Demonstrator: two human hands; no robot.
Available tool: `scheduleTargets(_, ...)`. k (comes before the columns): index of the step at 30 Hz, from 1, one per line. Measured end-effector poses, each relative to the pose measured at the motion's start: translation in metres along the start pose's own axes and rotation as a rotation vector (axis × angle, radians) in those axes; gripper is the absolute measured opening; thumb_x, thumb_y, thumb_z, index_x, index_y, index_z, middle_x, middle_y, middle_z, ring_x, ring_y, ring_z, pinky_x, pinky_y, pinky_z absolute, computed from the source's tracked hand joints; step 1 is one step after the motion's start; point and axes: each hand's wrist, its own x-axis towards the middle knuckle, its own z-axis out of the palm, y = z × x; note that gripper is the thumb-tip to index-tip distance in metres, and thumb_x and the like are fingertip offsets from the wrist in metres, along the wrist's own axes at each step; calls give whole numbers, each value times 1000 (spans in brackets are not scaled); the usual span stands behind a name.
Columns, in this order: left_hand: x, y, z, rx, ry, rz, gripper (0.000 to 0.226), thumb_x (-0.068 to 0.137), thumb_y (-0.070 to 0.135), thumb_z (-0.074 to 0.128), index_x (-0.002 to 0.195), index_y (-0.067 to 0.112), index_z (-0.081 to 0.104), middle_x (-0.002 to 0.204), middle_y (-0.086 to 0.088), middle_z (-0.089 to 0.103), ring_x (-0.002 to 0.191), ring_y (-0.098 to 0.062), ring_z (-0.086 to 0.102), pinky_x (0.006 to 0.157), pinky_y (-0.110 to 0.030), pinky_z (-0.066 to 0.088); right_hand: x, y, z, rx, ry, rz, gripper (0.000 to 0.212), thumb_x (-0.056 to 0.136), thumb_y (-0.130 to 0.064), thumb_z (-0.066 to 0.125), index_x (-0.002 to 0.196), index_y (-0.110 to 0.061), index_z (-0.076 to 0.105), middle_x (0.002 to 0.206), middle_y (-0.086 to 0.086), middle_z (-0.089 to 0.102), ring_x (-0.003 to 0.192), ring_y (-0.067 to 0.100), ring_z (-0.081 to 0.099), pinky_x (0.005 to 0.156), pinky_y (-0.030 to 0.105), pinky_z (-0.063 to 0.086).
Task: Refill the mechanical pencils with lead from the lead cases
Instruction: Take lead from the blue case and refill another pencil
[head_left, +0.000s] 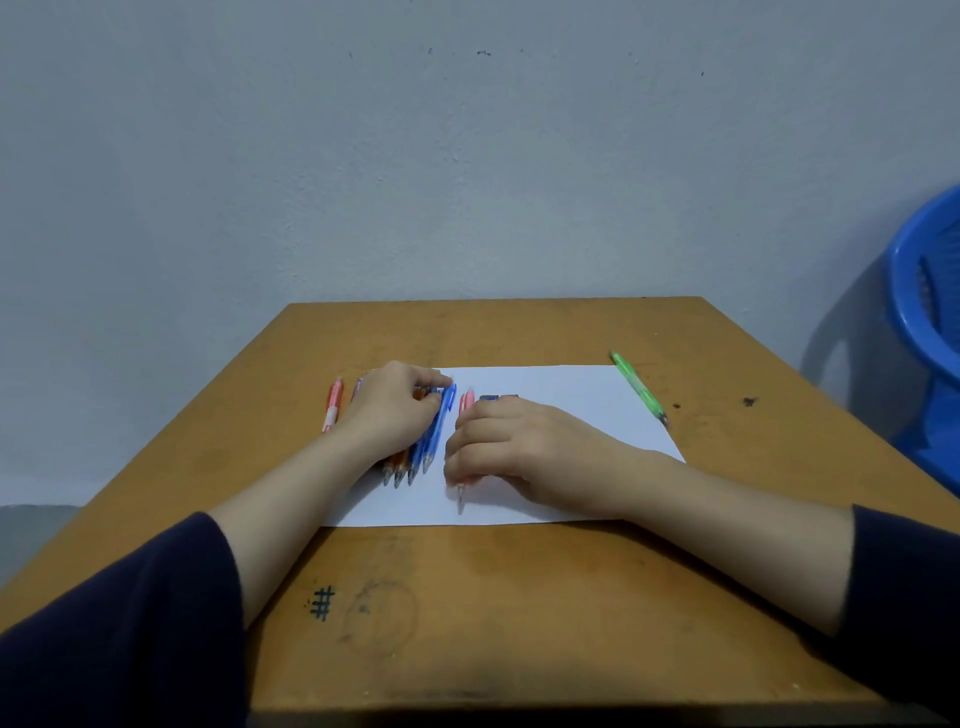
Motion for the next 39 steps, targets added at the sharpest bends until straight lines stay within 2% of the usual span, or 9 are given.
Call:
scheduleTargets(3, 1, 0, 2, -138, 36, -19, 27, 96, 22, 50, 115, 27, 69, 126, 4, 63, 95, -4, 52, 82, -22, 42, -1, 3, -2, -120, 110, -81, 40, 96, 1, 32, 91, -9, 70, 93, 8, 67, 89, 28, 59, 69, 37, 47)
scheduleTargets(5, -1, 2, 3, -338, 73, -37, 23, 96, 22, 52, 106, 24, 72, 114, 6, 68, 100, -6, 58, 90, -27, 46, -2, 6, -2, -170, 142, -97, 42, 98, 0, 30, 91, -8, 71, 94, 10, 67, 90, 29, 59, 67, 39, 47)
scheduleTargets(10, -9, 15, -3, -806, -7, -37, 18, 95, 20, 56, 96, 14, 73, 79, -1, 74, 78, -13, 69, 86, -32, 53, -6, 11, -5, -226, 142, -132, 36, 100, -1, 35, 93, -6, 70, 95, 13, 66, 93, 30, 58, 73, 39, 50)
scheduleTargets(14, -13, 17, -4, -952, -92, -60, 18, 86, 23, 67, 96, 10, 73, 77, -6, 73, 74, -16, 68, 85, -37, 53, -5, 9, -5, -242, 154, -152, 33, 99, -1, 38, 93, -6, 71, 95, 14, 67, 94, 30, 60, 78, 36, 50)
scheduleTargets(18, -18, 19, -4, -978, -163, -65, 39, 65, 24, 77, 99, 7, 72, 88, -16, 73, 79, -21, 69, 80, -32, 56, -5, 7, -4, -263, 146, -194, 23, 96, -1, 48, 93, -6, 71, 94, 13, 67, 94, 29, 60, 79, 34, 48)
scheduleTargets(25, -19, 19, -6, -1060, -100, -44, 36, 65, 17, 75, 100, 9, 72, 89, -17, 73, 83, -24, 70, 79, -32, 56, -5, 8, -6, -169, 232, -133, 30, 99, -5, 42, 101, -4, 72, 98, 13, 69, 95, 29, 61, 81, 37, 51)
scheduleTargets(28, -18, 18, -8, -1069, -80, -45, 31, 68, 16, 74, 99, 12, 73, 83, -9, 73, 75, -20, 68, 72, -31, 56, -9, 14, -12, -120, 341, -57, 32, 98, -7, 41, 99, -1, 72, 93, 14, 67, 89, 28, 57, 83, 31, 48)
scheduleTargets(33, -21, 24, -12, -1123, -98, -118, 19, 79, 8, 70, 97, 13, 75, 80, -7, 71, 58, -12, 63, 46, -20, 49, -18, 33, -22, -97, 561, 170, 16, 87, 3, 60, 98, 0, 72, 88, 12, 65, 86, 22, 56, 81, 25, 45)
scheduleTargets(39, -23, 24, -13, -907, -45, 54, 19, 78, 10, 73, 97, 15, 75, 75, -1, 72, 57, -10, 57, 45, -18, 44, -22, 44, -22, -42, 649, 348, 20, 87, -4, 64, 105, -7, 71, 92, 7, 64, 89, 18, 56, 78, 18, 46)
